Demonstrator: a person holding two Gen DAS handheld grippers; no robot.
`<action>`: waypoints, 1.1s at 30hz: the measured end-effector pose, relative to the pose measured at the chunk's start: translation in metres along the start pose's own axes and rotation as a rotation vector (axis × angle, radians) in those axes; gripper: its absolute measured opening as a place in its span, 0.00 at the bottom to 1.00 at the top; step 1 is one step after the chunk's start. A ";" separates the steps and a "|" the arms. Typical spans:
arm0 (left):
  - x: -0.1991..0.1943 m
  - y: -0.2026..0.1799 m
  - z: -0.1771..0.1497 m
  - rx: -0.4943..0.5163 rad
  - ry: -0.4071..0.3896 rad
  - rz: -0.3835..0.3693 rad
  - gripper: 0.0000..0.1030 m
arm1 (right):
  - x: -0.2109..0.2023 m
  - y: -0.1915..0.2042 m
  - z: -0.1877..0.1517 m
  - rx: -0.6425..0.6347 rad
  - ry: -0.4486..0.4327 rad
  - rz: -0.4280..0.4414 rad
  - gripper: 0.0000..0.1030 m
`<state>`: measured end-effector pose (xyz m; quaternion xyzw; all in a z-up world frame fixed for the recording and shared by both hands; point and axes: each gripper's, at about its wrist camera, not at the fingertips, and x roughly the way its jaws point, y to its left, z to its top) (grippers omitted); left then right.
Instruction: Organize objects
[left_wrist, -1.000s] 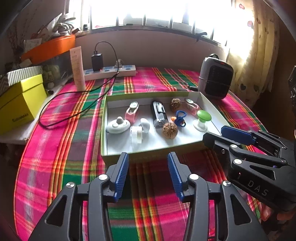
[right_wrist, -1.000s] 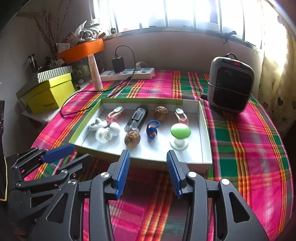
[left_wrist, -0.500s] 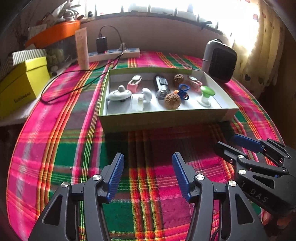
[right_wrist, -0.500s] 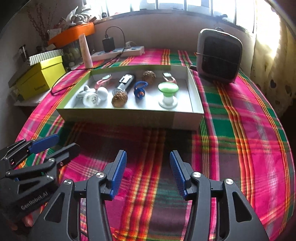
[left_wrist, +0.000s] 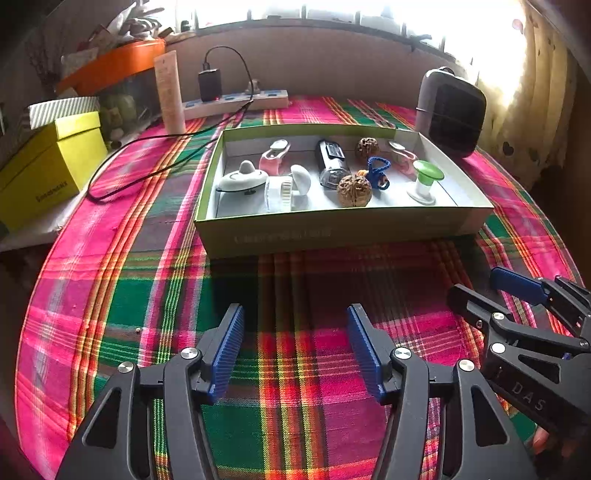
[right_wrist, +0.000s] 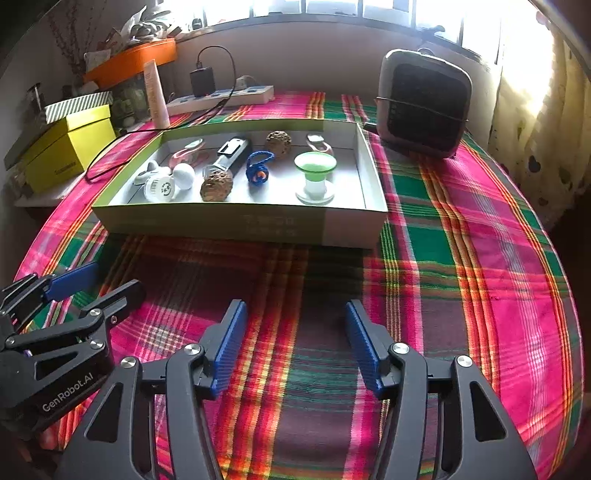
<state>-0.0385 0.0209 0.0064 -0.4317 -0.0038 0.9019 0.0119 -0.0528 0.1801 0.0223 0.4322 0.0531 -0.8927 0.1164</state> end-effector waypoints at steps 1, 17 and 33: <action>0.000 0.000 0.000 0.000 0.000 -0.001 0.55 | 0.000 0.001 0.000 -0.001 0.000 -0.002 0.55; 0.002 -0.002 0.002 0.011 0.005 0.003 0.62 | 0.002 0.000 0.001 0.005 0.007 -0.010 0.64; 0.002 -0.003 0.002 0.012 0.005 0.003 0.63 | 0.003 0.002 0.000 -0.002 0.010 -0.008 0.66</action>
